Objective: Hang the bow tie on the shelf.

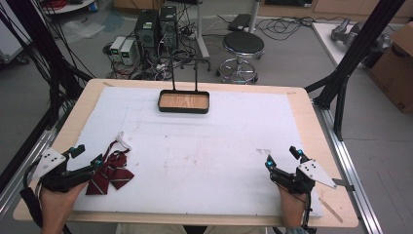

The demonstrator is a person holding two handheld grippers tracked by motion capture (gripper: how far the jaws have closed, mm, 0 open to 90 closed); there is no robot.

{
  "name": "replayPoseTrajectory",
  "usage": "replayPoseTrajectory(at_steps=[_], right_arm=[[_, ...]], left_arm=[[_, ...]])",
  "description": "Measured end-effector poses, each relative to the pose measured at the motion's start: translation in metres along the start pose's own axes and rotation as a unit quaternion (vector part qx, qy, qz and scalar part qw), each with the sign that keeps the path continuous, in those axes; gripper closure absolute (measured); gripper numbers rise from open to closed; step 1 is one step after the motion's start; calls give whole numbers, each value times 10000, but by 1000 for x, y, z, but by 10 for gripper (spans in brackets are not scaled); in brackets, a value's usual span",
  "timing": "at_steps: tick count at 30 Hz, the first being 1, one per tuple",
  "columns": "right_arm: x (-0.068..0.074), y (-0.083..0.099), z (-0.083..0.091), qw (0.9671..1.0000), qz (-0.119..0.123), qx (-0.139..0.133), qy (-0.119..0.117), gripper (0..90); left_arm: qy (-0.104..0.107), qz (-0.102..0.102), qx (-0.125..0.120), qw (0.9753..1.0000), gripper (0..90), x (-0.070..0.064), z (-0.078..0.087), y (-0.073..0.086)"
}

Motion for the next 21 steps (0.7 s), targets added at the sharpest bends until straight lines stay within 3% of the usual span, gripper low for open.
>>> replayPoseTrajectory(at_steps=[8,10,21], right_arm=[[0,0,0,10000,-1,2,5,115],[0,0,0,10000,13,-3,4,115],[0,1,0,10000,13,43,1,115]], left_arm=[[-178,-72,423,9989,288,9,-11,21],[-146,-11,554,9984,307,10,-14,27],[-23,-50,1245,9922,426,10,-22,47]])
Point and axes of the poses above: each handheld gripper's, and its own axes: z roughly backward along the jaws, y roughly out of its underside, x roughly to its left, the point moved 9 cm from there along -z, roughly forward along the jaws
